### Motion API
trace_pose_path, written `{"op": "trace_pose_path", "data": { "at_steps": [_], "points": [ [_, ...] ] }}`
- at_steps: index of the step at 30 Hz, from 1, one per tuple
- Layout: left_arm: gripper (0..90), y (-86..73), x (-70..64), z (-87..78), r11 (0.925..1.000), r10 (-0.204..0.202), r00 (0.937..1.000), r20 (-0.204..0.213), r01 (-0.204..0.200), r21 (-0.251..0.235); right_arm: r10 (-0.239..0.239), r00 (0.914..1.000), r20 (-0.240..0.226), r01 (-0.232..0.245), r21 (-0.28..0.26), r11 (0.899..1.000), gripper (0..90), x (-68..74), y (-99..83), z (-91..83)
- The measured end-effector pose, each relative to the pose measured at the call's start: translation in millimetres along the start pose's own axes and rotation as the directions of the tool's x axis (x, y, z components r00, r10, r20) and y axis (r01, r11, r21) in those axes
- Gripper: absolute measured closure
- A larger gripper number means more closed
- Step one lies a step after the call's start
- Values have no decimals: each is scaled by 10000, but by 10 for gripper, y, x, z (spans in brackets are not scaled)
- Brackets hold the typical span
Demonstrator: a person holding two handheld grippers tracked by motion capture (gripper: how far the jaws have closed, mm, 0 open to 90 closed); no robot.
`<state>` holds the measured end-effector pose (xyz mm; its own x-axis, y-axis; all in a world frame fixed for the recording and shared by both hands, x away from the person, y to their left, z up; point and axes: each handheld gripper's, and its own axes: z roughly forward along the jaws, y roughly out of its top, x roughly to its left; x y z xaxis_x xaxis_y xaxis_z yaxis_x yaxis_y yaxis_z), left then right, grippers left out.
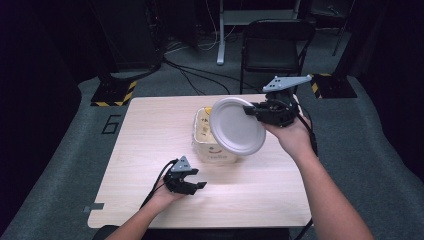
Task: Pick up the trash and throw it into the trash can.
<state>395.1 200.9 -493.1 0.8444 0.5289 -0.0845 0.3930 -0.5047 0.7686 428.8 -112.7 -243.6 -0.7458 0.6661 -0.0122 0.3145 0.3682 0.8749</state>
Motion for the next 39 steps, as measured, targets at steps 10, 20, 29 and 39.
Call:
{"op": "trace_pose_path", "data": {
  "at_steps": [10,20,29,39],
  "points": [
    [368,-10,21,-4,10000,-49,10000,-23,49,39,-20,9994,360,20,17,10000,821,-91,147,237],
    [368,-17,34,-8,9999,-88,10000,22,87,91,142,9974,709,-140,-39,9999,821,-194,166,433],
    [368,-24,23,25,9995,174,9998,45,-175,262,-38,9951,988,33,47,10000,821,-224,165,635],
    [368,-31,71,-10,9997,-68,10000,43,67,229,-152,9925,1212,123,245,9996,821,-210,107,905]
  ]
}}
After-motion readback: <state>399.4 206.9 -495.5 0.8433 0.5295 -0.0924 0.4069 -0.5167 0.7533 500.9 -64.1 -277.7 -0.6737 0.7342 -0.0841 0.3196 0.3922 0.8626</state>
